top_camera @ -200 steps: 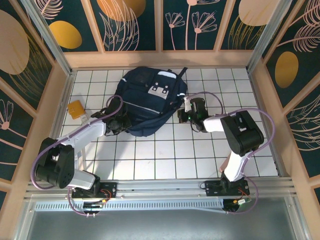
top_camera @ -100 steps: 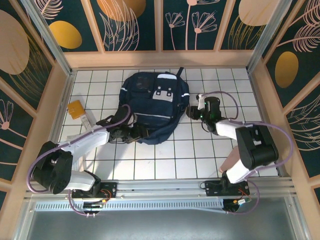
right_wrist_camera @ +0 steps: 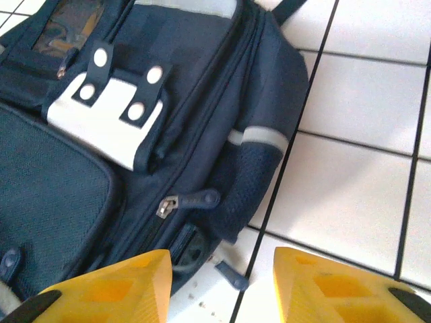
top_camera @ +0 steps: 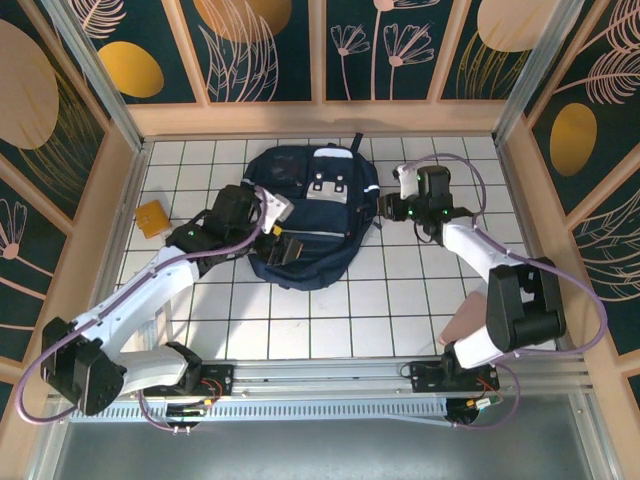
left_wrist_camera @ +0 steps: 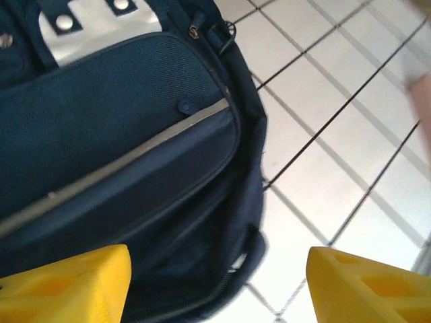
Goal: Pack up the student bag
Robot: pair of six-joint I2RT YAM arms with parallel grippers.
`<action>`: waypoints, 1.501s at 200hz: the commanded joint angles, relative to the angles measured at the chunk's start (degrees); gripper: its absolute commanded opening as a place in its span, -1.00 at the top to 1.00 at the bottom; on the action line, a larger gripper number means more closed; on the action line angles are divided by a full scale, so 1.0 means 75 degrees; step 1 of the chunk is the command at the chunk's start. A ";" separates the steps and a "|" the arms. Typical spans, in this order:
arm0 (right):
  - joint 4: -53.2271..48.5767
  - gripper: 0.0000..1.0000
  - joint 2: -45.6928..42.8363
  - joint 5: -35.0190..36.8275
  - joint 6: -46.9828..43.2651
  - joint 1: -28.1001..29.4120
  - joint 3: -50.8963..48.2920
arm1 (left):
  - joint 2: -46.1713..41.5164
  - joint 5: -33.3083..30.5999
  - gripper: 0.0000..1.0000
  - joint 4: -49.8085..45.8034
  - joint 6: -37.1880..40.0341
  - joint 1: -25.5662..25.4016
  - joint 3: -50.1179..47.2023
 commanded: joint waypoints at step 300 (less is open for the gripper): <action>-0.2865 0.18 0.2226 -0.2813 -0.5991 -0.0387 0.2461 | 0.4010 -0.1835 0.91 0.2073 0.7681 -0.0002 0.0540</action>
